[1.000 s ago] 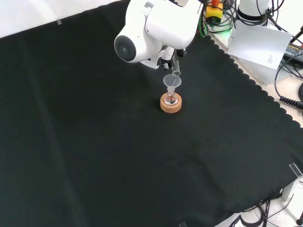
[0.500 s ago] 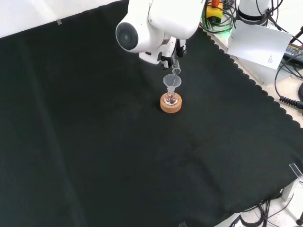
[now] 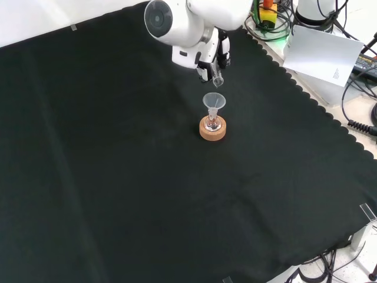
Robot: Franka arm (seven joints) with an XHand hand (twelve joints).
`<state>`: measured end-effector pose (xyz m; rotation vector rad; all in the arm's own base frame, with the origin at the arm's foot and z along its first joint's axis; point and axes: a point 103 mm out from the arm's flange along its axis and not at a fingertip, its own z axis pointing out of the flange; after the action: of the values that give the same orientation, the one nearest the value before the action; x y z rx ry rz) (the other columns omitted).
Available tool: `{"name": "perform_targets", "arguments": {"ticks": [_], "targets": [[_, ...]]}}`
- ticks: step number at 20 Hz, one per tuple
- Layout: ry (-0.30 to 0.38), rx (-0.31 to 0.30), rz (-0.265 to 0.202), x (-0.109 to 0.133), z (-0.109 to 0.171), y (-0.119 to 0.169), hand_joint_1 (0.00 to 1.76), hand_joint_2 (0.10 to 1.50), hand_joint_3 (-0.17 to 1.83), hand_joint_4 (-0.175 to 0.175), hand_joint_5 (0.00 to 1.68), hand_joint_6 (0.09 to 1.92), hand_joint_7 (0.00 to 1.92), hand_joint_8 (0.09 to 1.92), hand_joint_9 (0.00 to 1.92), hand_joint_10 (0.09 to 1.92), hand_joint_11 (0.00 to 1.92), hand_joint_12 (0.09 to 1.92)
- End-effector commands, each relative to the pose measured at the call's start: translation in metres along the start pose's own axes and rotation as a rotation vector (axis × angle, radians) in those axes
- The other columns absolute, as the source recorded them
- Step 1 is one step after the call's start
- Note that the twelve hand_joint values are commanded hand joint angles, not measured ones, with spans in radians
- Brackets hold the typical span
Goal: Pour the water from the graduated cylinder into the round-bottom flask.
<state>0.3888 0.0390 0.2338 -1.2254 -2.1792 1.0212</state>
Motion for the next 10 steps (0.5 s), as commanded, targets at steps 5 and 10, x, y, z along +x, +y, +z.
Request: {"name": "perform_targets", "arguments": {"ticks": [5, 10], "targets": [[0.034, -0.071, -0.037, -0.012, 0.005, -0.002, 1.27, 1.07, 0.0, -0.175, 1.05, 0.88, 1.09, 0.86, 1.58, 0.09, 1.39, 0.66], [0.042, -0.133, -0.068, -0.019, 0.008, -0.003, 1.27, 1.07, 0.0, -0.175, 1.05, 0.88, 1.09, 0.86, 1.58, 0.09, 1.39, 0.66]]}}
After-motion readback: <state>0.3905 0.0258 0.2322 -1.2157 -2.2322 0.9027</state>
